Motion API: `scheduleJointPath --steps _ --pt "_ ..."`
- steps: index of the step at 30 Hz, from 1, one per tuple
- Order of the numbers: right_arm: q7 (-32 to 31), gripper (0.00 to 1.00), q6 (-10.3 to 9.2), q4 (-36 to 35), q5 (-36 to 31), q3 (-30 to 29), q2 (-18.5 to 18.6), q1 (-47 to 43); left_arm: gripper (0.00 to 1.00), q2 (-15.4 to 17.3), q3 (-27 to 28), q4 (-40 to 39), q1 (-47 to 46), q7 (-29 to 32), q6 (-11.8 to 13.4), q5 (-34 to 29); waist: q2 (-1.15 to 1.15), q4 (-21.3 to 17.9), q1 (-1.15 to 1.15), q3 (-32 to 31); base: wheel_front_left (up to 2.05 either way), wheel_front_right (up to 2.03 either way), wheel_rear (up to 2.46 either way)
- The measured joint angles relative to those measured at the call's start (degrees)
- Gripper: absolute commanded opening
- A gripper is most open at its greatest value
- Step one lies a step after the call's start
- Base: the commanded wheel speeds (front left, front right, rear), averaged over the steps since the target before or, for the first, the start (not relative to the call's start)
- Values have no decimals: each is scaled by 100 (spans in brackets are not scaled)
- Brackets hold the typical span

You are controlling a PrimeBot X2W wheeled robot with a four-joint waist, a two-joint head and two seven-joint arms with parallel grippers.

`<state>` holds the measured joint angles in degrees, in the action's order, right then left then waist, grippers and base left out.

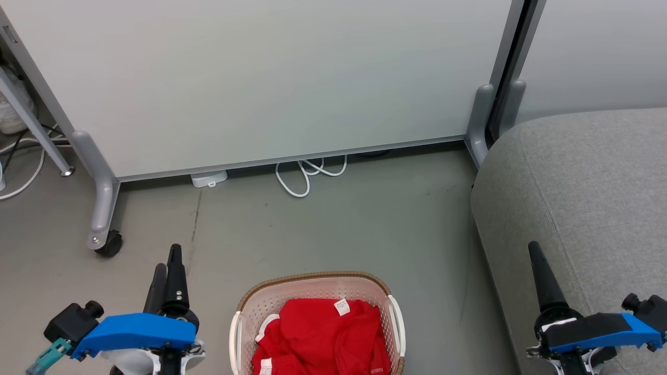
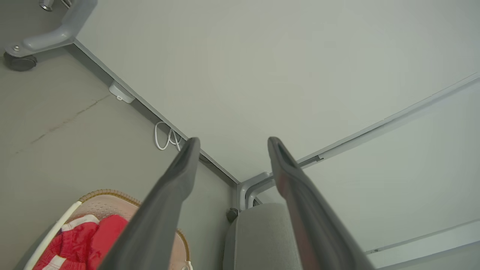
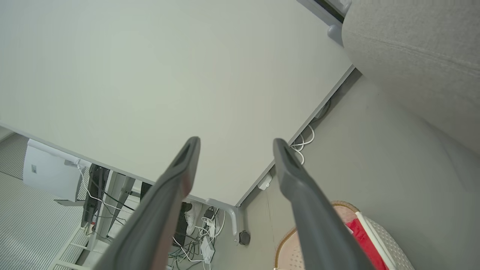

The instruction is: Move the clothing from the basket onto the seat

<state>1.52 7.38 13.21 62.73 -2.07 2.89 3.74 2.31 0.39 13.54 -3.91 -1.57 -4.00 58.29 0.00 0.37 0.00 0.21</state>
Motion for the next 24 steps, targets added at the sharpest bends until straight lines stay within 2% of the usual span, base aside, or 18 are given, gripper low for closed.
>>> scheduleJointPath --steps 24 --pt "459 100 1 -9 -1903 105 -12 -20 100 151 -495 81 -8 -453 276 -2023 0 96 0 -26 0 0 0"
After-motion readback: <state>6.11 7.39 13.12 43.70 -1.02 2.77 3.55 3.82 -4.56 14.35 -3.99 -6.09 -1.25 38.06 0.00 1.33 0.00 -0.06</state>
